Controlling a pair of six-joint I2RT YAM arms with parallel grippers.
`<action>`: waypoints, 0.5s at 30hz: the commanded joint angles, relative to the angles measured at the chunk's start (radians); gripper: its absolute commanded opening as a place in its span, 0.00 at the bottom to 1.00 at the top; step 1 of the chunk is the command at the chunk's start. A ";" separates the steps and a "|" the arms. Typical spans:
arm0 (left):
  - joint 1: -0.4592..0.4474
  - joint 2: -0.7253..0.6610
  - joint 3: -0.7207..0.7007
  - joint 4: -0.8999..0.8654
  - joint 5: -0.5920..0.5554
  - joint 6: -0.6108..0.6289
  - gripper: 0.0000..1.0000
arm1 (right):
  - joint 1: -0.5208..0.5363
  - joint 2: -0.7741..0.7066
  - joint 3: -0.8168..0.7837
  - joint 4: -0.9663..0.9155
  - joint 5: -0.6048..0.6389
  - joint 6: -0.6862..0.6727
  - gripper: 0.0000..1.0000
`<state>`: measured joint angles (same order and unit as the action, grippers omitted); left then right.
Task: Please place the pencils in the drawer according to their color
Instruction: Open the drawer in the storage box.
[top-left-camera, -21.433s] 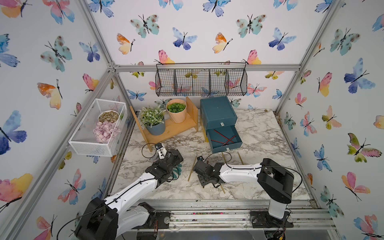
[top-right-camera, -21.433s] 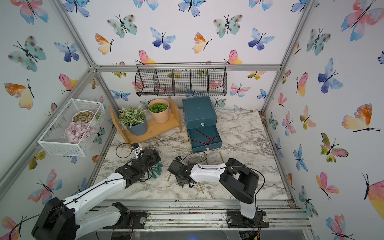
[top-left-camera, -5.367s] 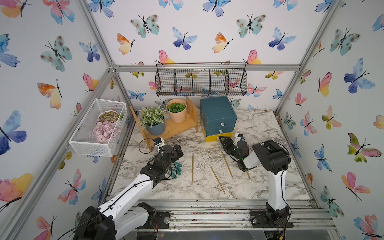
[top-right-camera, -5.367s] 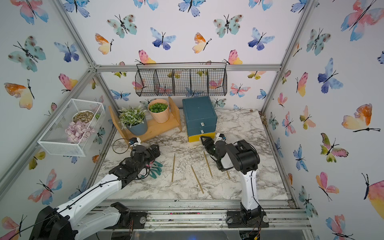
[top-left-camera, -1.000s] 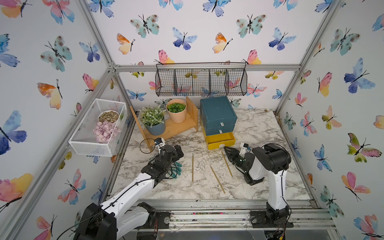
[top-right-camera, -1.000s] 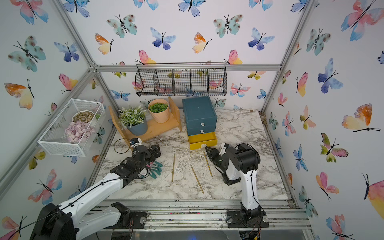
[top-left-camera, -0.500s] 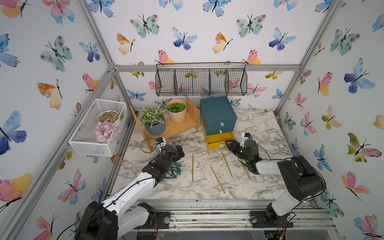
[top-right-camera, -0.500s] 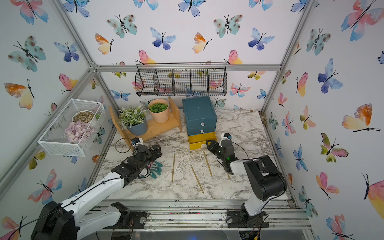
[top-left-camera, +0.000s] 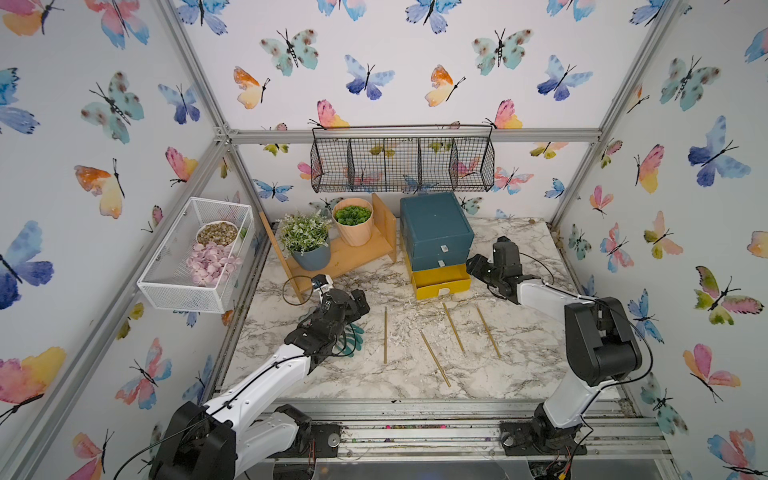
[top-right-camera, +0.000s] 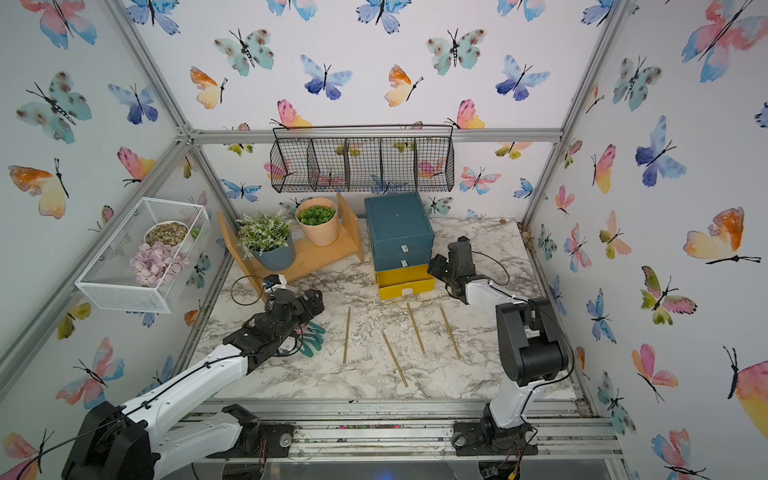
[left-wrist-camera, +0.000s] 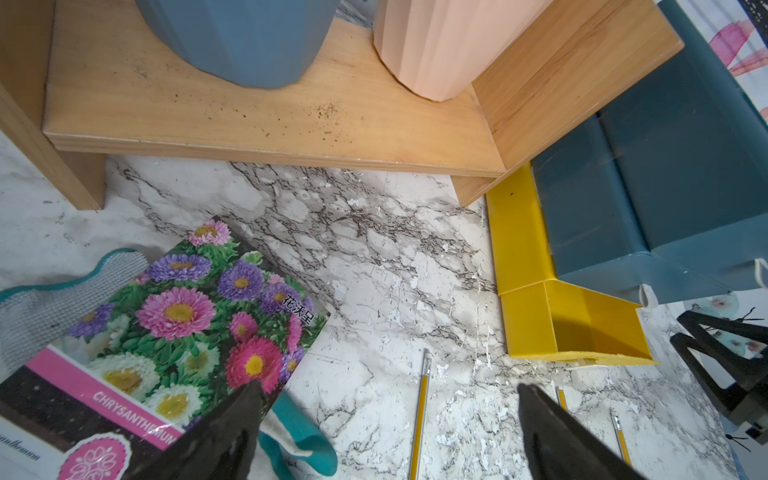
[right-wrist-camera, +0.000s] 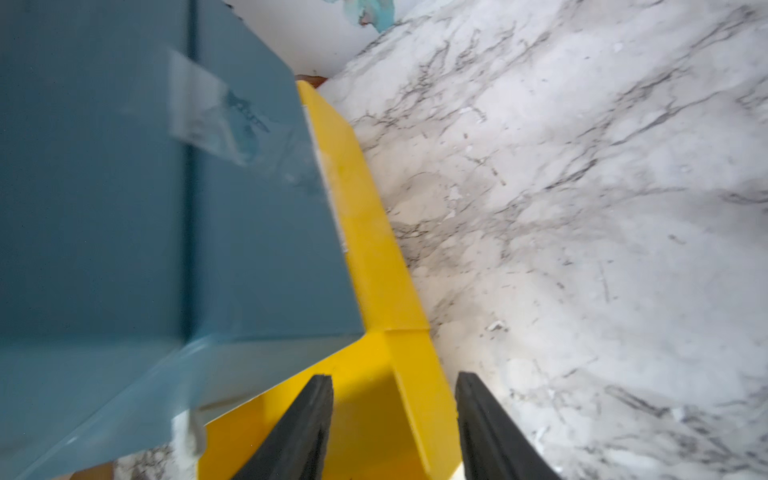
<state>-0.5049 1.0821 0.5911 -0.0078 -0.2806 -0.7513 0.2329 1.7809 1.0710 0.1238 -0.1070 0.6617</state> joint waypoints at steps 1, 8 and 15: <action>0.001 -0.002 0.010 0.002 0.022 0.009 0.98 | -0.030 0.058 0.076 -0.127 -0.082 -0.074 0.53; 0.002 0.005 0.011 0.006 0.025 0.006 0.98 | -0.051 0.136 0.155 -0.186 -0.179 -0.153 0.50; -0.001 0.019 0.012 0.012 0.035 0.005 0.98 | -0.052 0.149 0.159 -0.181 -0.215 -0.180 0.49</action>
<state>-0.5049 1.0908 0.5911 -0.0040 -0.2722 -0.7517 0.1814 1.9148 1.2064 -0.0273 -0.2707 0.5152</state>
